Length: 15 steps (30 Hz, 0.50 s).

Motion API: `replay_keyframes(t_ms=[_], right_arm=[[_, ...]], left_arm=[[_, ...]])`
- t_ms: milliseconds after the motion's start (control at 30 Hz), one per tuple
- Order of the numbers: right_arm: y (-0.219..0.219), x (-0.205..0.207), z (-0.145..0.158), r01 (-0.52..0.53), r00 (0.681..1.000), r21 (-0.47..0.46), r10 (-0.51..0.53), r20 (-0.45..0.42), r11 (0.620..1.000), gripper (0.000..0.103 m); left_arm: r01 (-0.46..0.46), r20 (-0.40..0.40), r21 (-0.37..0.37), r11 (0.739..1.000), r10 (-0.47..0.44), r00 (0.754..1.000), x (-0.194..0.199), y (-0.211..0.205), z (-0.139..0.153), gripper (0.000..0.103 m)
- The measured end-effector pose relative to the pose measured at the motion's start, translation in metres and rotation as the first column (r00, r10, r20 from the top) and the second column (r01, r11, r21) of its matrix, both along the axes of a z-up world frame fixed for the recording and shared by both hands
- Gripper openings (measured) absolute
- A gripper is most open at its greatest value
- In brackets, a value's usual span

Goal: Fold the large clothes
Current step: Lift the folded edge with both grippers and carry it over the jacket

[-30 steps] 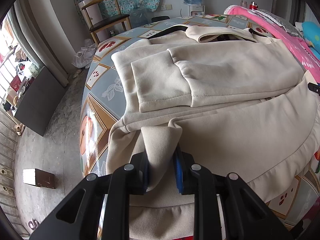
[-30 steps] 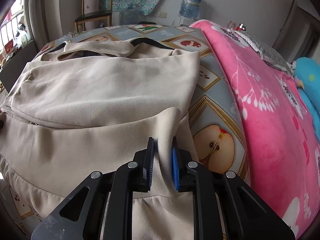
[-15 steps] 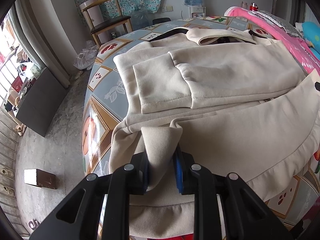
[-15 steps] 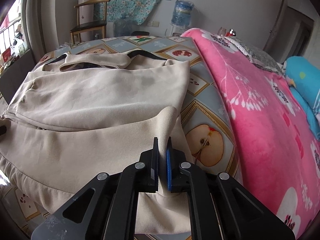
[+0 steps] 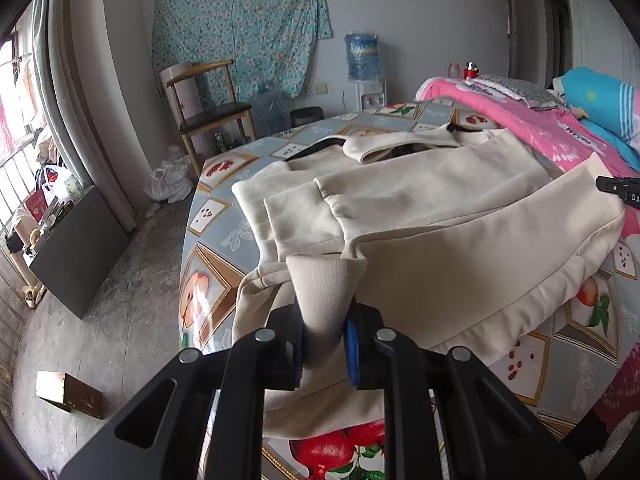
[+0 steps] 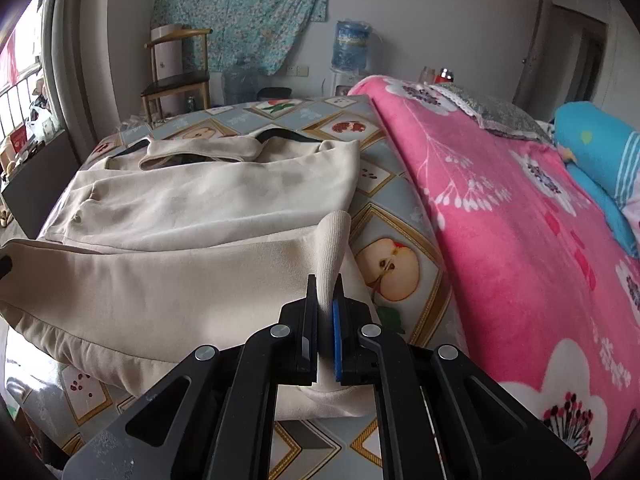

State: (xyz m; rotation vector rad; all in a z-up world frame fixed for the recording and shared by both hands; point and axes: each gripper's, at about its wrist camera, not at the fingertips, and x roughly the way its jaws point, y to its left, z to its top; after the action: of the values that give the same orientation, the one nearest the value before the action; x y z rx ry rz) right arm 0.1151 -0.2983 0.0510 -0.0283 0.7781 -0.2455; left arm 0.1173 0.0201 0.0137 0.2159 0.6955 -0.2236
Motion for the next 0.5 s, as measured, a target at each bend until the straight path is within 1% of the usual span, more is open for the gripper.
replay_keyframes(t_ms=[100,267,367,500], right_arm=[[0.002,-0.018,0.011,0.022,0.999,-0.011,-0.021,0.045,1.0,0.005],[-0.006,-0.037,0.032,0.045,0.99,0.038,-0.05,0.129,0.998,0.005],[-0.011,-0.037,0.042,0.045,0.985,0.061,-0.055,0.166,0.997,0.005],[-0.019,-0.024,0.057,0.026,0.976,0.072,-0.041,0.212,0.997,0.005]], left_arm=[[0.005,0.042,-0.021,1.0,-0.004,0.999,-0.016,0.004,0.011,0.015],[-0.014,0.08,-0.112,0.994,0.023,0.997,-0.028,0.018,0.034,0.013],[-0.004,0.119,-0.127,0.992,0.019,0.993,-0.028,0.02,0.053,0.013],[0.012,0.155,-0.145,0.989,0.011,0.988,-0.019,0.017,0.072,0.013]])
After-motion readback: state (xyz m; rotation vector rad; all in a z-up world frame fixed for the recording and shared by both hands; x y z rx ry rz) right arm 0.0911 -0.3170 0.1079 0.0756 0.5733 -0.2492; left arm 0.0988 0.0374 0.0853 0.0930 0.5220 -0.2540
